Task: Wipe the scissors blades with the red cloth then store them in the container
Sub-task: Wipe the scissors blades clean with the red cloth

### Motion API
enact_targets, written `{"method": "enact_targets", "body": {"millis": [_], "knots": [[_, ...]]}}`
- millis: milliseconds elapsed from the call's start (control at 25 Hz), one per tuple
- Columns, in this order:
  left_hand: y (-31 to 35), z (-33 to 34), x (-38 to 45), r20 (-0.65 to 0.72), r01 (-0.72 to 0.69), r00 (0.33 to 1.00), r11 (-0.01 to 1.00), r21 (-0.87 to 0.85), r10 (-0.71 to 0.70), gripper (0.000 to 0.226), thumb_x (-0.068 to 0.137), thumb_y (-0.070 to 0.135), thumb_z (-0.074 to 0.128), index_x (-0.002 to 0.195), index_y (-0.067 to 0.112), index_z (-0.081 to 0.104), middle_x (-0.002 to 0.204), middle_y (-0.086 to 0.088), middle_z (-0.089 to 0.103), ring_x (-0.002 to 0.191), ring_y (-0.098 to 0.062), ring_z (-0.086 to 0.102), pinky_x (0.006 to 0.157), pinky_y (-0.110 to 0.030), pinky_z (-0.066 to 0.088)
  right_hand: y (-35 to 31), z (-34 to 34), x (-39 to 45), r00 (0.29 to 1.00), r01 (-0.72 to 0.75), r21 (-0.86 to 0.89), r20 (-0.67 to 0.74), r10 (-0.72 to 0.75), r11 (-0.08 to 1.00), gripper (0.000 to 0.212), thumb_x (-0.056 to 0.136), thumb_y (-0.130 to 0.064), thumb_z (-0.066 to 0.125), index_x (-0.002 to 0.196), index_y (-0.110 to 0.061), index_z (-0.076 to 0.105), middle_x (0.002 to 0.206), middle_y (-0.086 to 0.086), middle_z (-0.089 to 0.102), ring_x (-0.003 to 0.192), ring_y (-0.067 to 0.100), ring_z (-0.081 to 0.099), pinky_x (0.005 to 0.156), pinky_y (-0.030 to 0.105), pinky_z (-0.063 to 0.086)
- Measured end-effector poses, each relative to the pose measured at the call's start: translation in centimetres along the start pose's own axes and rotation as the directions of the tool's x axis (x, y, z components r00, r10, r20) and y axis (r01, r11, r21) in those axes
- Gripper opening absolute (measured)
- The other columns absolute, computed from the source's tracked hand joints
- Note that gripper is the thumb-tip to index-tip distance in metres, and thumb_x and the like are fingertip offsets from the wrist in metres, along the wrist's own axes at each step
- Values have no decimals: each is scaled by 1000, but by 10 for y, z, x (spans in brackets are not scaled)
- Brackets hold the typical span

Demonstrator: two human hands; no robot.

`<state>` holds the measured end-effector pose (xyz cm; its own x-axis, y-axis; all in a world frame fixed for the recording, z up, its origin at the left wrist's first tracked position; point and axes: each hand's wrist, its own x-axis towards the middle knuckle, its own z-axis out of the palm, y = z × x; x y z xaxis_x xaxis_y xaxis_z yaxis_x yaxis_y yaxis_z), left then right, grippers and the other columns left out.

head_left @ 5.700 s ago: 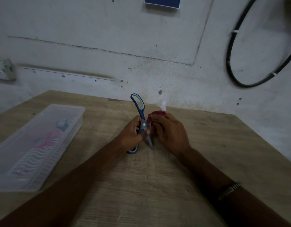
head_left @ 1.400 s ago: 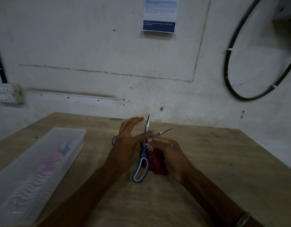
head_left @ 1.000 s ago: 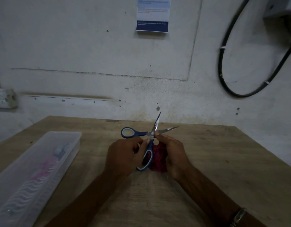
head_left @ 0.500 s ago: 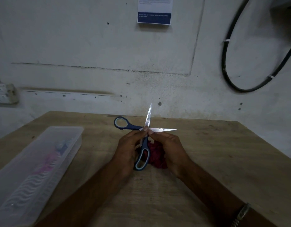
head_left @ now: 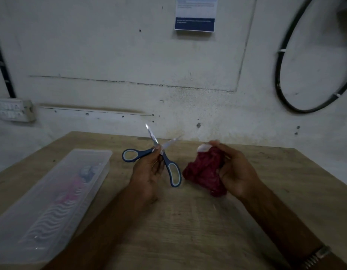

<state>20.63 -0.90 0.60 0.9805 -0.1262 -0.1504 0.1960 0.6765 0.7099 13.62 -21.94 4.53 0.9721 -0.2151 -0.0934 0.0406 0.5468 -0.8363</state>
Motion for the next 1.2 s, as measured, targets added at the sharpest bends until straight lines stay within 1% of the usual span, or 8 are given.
{"method": "enact_targets", "body": {"millis": [80, 160, 320, 600, 680, 960, 1080, 1200], "knots": [[1, -3, 2, -19, -30, 999, 1000, 9, 30, 16, 89, 16, 75, 104, 10, 77, 95, -1, 78, 85, -9, 72, 72, -20, 61, -9, -6, 2, 965, 236, -44, -106, -239, 971, 33, 89, -22, 76, 121, -13, 74, 119, 8, 75, 117, 26, 69, 96, 43, 57], [-3, -1, 0, -9, -58, 998, 996, 71, 59, 21, 87, 14, 78, 107, 6, 77, 103, -5, 80, 92, -13, 75, 78, -22, 61, -9, -3, -7, 832, 485, -238, -171, -528, 842, 28, 92, -20, 75, 120, -16, 74, 105, -3, 79, 103, 17, 74, 84, 37, 61], [-12, 2, -5, 44, -84, 996, 989, 124, 80, 37, 79, 13, 83, 112, -1, 75, 107, -12, 79, 99, -19, 76, 82, -24, 62, 18, 14, -22, 709, 611, -487, -12, -705, 623, 31, 92, -14, 74, 122, -24, 71, 90, 2, 77, 60, 27, 71, 49, 40, 60], [-21, -1, -5, 127, -106, 988, 977, 184, 84, 39, 80, 16, 83, 115, 1, 75, 111, -12, 78, 105, -21, 75, 83, -24, 60, 48, 14, -15, 636, 608, -774, 343, -692, 175, 31, 94, -14, 69, 122, -29, 68, 108, -14, 72, 94, 1, 69, 81, 31, 61], [-22, 0, -6, 140, -129, 985, 970, 206, 101, 37, 81, 16, 83, 114, 2, 75, 110, -11, 79, 105, -22, 75, 88, -29, 60, 49, 16, -16, 671, 618, -765, 395, -628, 179, 22, 96, -18, 69, 114, -30, 63, 103, -16, 72, 94, 1, 68, 80, 28, 60], [-27, 4, -10, 102, -172, 983, 945, 279, 150, 26, 82, 11, 83, 105, 2, 78, 102, -10, 80, 98, -22, 77, 87, -32, 61, 49, 15, -10, 805, 550, -630, 226, -549, 548, 24, 95, -20, 71, 108, -21, 50, 91, 2, 74, 83, 12, 75, 68, 28, 61], [-25, 3, -6, 55, -152, 988, 949, 276, 143, 26, 80, 13, 85, 102, 0, 78, 98, -11, 81, 95, -22, 78, 86, -31, 61, 42, 12, -8, 780, 540, -681, 185, -597, 495, 17, 91, -11, 71, 97, -23, 60, 86, 0, 72, 79, 14, 72, 66, 32, 60], [-23, 3, -3, 21, -129, 992, 959, 251, 128, 28, 79, 12, 86, 103, -1, 77, 98, -12, 80, 93, -22, 78, 83, -29, 62, 26, 9, -6, 735, 604, -660, 246, -632, 446, 21, 91, -3, 67, 95, -23, 70, 92, 0, 74, 90, 18, 71, 81, 37, 61]]}}
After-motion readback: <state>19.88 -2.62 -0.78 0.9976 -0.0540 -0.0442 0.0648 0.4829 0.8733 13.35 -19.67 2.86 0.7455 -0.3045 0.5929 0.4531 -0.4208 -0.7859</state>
